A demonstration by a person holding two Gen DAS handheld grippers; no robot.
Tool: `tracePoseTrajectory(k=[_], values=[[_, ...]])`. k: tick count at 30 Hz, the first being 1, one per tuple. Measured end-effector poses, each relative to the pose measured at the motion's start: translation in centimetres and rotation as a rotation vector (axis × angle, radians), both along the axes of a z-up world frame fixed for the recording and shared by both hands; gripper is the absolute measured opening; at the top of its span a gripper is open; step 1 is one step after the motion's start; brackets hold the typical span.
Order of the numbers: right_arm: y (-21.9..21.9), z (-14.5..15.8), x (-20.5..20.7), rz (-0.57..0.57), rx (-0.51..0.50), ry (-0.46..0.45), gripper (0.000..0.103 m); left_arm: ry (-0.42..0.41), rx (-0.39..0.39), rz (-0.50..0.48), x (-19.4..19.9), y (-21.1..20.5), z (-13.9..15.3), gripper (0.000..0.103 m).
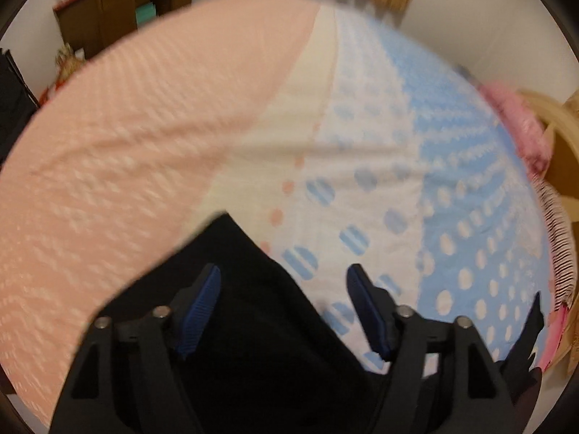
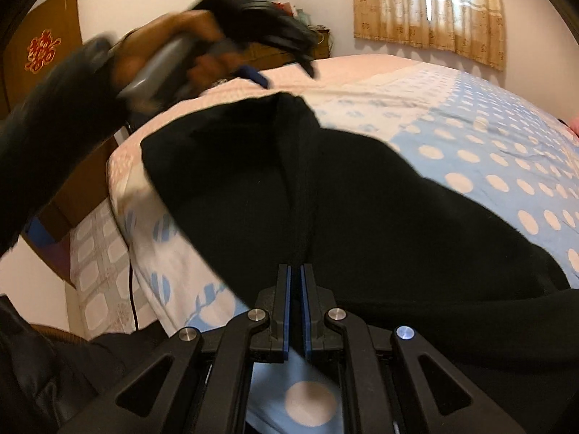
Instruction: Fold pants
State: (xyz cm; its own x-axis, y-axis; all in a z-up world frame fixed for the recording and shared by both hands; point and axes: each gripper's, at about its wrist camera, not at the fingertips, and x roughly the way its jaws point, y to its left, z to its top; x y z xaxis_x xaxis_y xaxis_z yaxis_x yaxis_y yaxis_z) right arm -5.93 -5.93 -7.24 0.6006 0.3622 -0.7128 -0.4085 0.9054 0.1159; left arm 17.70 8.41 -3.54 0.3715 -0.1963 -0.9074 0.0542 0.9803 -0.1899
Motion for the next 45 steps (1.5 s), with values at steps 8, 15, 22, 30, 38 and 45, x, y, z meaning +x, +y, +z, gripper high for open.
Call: tracePoseTrajectory(k=[8, 15, 22, 30, 38, 45], values=[[0.1, -0.5, -0.3, 0.018, 0.005, 0.001, 0.005, 0.034, 0.034, 0.01, -0.3, -0.3, -1.9, 0.004], [-3.5, 1.7, -0.4, -0.121, 0.114, -0.059, 0.005, -0.177, -0.162, 0.029, -4.1, 4.2, 1.9, 0.003], [-6.7, 2.8, 0.0, -0.237, 0.2, -0.086, 0.005, -0.404, -0.287, 0.06, -12.2, 9.1, 7.0, 0.003], [-6.9, 2.5, 0.2, -0.261, 0.256, -0.038, 0.006, -0.321, -0.187, 0.164, -17.2, 14.0, 0.9, 0.005], [-8.9, 1.2, 1.1, -0.259, 0.483, 0.123, 0.006, -0.334, -0.174, 0.176, -17.5, 13.6, -0.1, 0.012], [-14.7, 1.0, -3.9, -0.422, 0.617, 0.134, 0.073, -0.41, -0.199, 0.1, -19.0, 13.4, 0.5, 0.06]])
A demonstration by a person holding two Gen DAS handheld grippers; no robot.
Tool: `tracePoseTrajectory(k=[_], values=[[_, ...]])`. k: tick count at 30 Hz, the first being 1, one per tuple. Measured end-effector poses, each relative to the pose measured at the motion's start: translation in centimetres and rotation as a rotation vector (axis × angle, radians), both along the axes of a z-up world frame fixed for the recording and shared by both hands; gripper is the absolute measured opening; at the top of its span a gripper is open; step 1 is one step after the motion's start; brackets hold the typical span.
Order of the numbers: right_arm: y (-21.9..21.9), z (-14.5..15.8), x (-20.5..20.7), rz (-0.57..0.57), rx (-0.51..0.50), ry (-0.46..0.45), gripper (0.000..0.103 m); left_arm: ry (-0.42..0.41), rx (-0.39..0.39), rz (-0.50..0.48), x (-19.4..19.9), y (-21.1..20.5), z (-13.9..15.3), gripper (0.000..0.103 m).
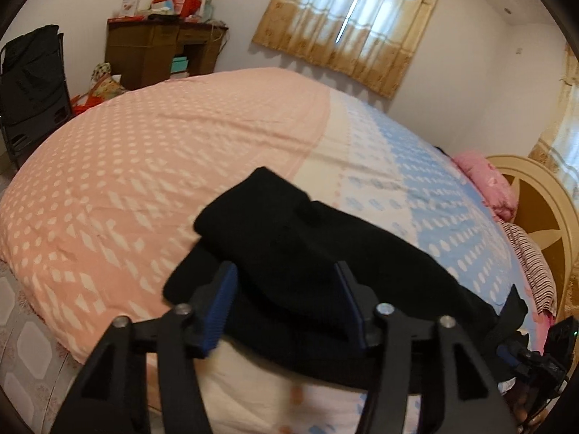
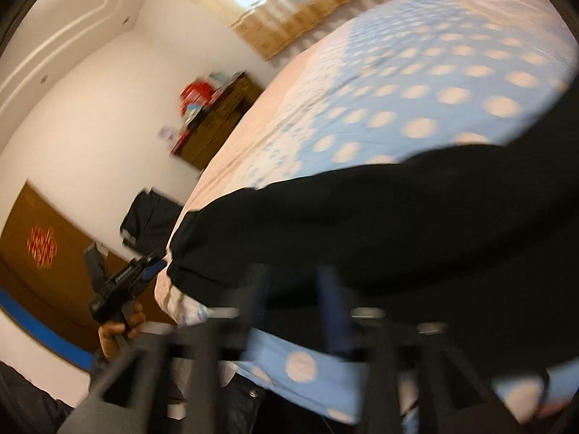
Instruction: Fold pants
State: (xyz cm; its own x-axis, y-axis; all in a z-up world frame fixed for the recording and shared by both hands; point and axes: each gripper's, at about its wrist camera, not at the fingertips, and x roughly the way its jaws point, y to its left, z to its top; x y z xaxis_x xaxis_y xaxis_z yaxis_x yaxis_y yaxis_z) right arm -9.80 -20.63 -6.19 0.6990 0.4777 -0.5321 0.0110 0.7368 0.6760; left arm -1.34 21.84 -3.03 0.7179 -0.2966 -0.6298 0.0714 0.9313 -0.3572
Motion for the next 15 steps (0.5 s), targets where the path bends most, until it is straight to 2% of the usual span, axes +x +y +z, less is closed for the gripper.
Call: tracePoseTrajectory(k=[2, 5, 8, 12, 15], values=[[-1.4, -0.4, -1.5, -0.078, 0.028, -0.01, 0.075, 0.008, -0.008, 0.0, 0.3, 0.1, -0.4, 0.066], [-2.4, -0.9, -1.5, -0.135, 0.061, 0.012, 0.075, 0.052, -0.028, 0.023, 1.4, 0.2, -1.3, 0.067], [-2.6, -1.9, 0.2, -0.139, 0.094, 0.066, 0.075, 0.072, -0.076, 0.058, 2.1, 0.8, -1.7, 0.067], [-2.0, -3.2, 3.4, -0.158, 0.18, 0.159, 0.075, 0.075, -0.085, 0.097, 2.6, 1.4, -1.1, 0.067], [-1.3, -2.5, 4.9, -0.213, 0.136, 0.215, 0.076, 0.083, -0.126, 0.126, 3.0, 1.8, -1.5, 0.07]])
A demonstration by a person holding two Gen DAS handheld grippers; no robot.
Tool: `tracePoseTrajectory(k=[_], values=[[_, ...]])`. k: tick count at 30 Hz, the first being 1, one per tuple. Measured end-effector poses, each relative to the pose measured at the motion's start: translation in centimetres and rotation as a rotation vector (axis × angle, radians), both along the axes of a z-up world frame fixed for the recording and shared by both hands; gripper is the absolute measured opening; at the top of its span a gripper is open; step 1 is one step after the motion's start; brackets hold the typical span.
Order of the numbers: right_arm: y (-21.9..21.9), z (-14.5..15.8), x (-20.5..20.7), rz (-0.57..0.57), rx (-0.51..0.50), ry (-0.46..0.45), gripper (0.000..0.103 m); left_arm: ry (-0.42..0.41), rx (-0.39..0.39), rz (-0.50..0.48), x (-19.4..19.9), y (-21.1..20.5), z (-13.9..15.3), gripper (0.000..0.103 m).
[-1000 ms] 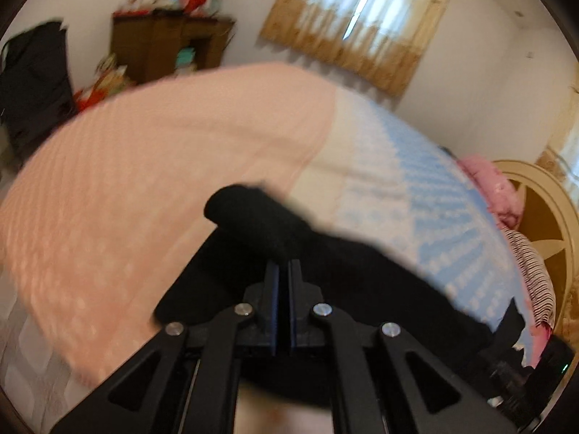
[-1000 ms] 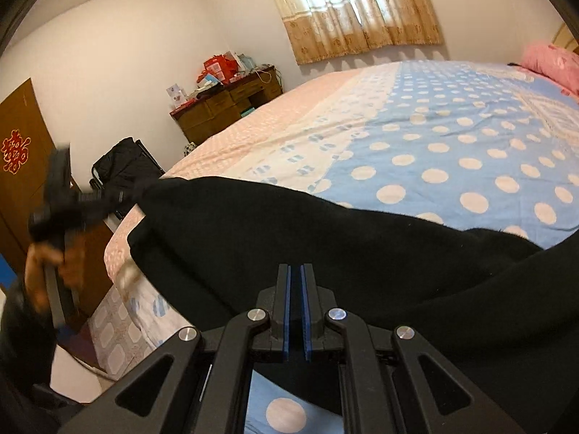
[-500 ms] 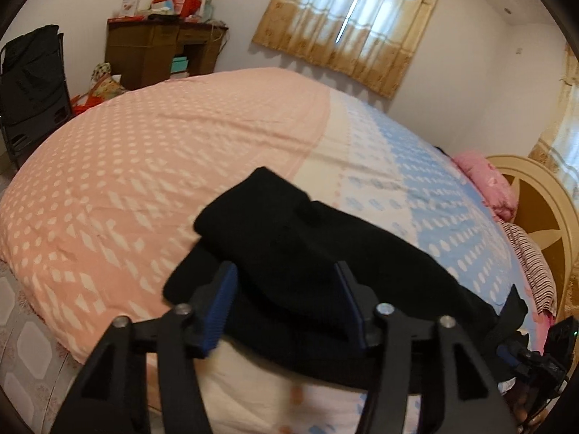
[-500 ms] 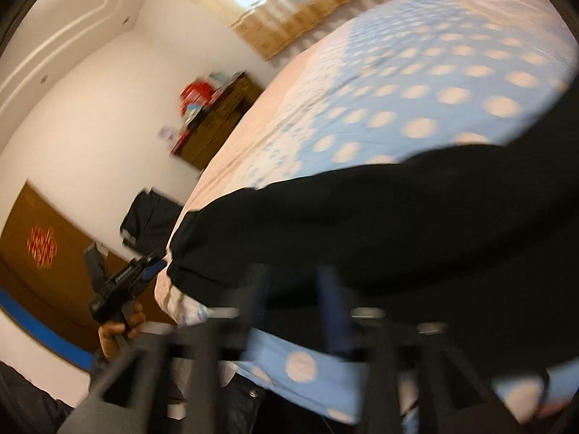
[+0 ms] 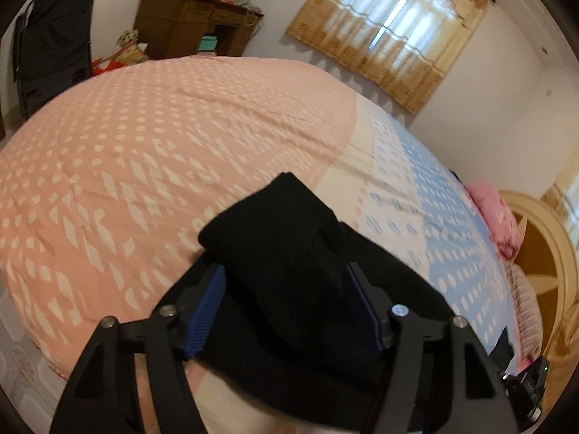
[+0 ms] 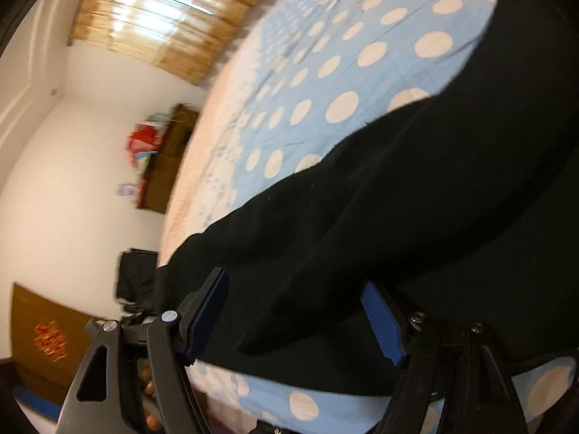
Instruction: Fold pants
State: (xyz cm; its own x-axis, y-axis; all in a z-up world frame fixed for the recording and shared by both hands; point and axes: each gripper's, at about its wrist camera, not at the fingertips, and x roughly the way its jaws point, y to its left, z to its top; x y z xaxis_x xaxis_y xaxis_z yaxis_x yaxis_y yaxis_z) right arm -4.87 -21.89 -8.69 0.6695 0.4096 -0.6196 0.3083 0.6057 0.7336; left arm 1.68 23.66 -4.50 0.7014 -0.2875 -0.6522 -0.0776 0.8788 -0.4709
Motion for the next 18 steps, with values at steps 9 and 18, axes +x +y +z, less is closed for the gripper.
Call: tracePoseTrajectory(k=[9, 18], values=[[-0.3, 0.2, -0.2, -0.022, -0.154, 0.048, 0.008, -0.009, -0.085, 0.044, 0.1, 1.2, -0.3, 0.014], [-0.1, 5.4, -4.3, 0.04, -0.241, -0.14, 0.007, -0.083, -0.029, -0.008, -2.7, 0.8, 3.3, 0.011]])
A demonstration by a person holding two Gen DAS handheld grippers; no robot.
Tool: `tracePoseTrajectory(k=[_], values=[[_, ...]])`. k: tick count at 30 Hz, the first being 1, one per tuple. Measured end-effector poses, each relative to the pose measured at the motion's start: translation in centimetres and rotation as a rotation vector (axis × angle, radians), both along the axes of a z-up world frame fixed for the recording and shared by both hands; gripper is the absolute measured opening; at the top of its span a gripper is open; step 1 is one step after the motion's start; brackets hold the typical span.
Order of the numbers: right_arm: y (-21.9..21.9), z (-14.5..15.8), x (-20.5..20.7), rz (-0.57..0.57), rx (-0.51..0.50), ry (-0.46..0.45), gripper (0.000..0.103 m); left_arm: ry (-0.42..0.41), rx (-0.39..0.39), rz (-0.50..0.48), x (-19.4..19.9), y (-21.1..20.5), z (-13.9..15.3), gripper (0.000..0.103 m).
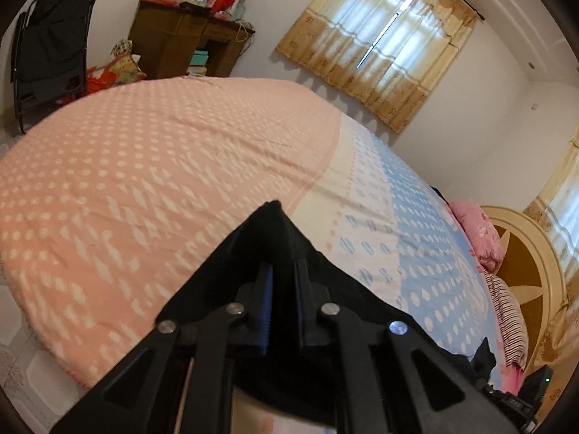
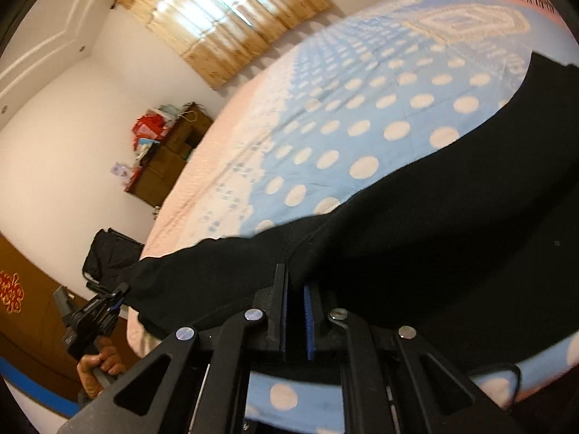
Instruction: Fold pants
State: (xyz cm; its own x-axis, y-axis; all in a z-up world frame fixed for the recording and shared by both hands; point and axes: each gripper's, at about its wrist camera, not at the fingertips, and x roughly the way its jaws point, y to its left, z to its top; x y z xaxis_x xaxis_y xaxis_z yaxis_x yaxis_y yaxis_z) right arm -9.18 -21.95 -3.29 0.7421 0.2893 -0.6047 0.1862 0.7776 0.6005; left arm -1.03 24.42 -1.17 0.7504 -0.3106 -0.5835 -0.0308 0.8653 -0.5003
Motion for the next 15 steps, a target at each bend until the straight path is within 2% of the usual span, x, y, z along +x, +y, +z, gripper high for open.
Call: tracePoseTrajectory(k=[4, 7, 9, 10, 12, 15], values=[[0.2, -0.5, -2.2, 0.032, -0.005, 0.029, 0.007, 0.023, 0.026, 0.014, -1.3, 0.4, -0.7, 0.011], [0.9, -2.2, -3.3, 0.049, -0.044, 0.06, 0.007, 0.053, 0.108, 0.028, -1.7, 0.2, -2.2, 0.011], [1.0, -3.5, -3.6, 0.056, -0.064, 0.073, 0.007, 0.072, 0.135, 0.04, -1.3, 0.1, -3.5, 0.012], [1.2, -4.1, -3.5, 0.06, -0.086, 0.075, 0.007, 0.072, 0.157, 0.045, -1.3, 0.0, -3.9, 0.017], [1.5, -5.3, -2.7, 0.066, -0.123, 0.099, 0.008, 0.038, 0.226, 0.053, -1.6, -0.7, -4.1, 0.018], [0.9, -6.4, -2.3, 0.068, -0.08, 0.144, 0.011, 0.043, 0.292, 0.046, -1.7, -1.2, -3.5, 0.024]])
